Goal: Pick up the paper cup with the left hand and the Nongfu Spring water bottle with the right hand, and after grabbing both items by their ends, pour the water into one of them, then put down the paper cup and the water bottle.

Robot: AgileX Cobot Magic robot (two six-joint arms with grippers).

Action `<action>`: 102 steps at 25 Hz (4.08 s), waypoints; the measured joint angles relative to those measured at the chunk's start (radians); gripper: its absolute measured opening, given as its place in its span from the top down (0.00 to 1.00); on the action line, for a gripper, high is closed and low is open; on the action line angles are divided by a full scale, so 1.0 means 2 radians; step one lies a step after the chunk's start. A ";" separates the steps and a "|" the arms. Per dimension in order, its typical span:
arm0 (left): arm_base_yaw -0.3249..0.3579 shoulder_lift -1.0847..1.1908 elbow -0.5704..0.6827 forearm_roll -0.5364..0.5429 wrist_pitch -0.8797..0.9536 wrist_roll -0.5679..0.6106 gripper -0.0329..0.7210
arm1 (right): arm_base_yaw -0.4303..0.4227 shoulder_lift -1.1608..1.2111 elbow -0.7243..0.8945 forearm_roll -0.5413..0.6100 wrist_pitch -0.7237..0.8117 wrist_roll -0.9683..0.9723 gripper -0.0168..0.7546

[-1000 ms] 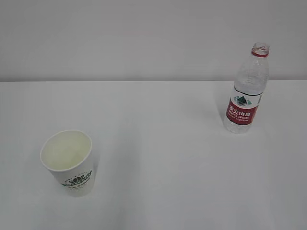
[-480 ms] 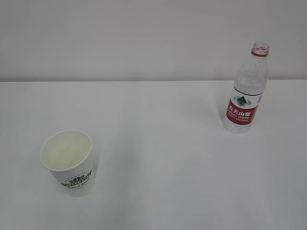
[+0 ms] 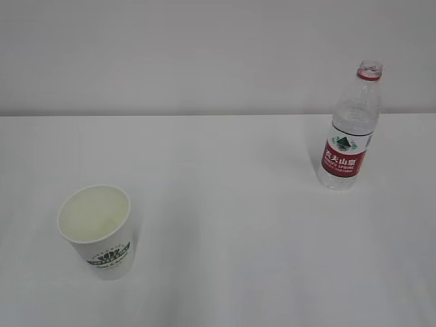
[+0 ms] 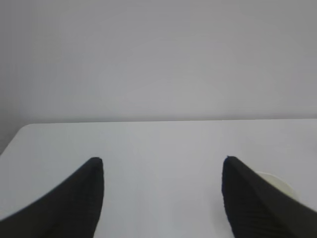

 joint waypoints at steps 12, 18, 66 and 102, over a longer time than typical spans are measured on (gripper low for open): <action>0.000 0.000 0.000 0.026 -0.004 0.000 0.25 | 0.000 0.000 0.000 -0.016 -0.037 0.000 0.27; 0.000 0.000 0.000 0.024 -0.011 0.000 0.26 | 0.000 0.000 0.001 -0.017 -0.045 0.000 0.27; 0.000 0.487 0.000 0.030 -0.514 0.000 0.27 | 0.000 0.470 0.003 -0.062 -0.539 0.000 0.27; 0.000 0.559 0.276 0.087 -0.766 -0.065 0.34 | 0.000 0.609 0.239 -0.064 -0.813 0.027 0.27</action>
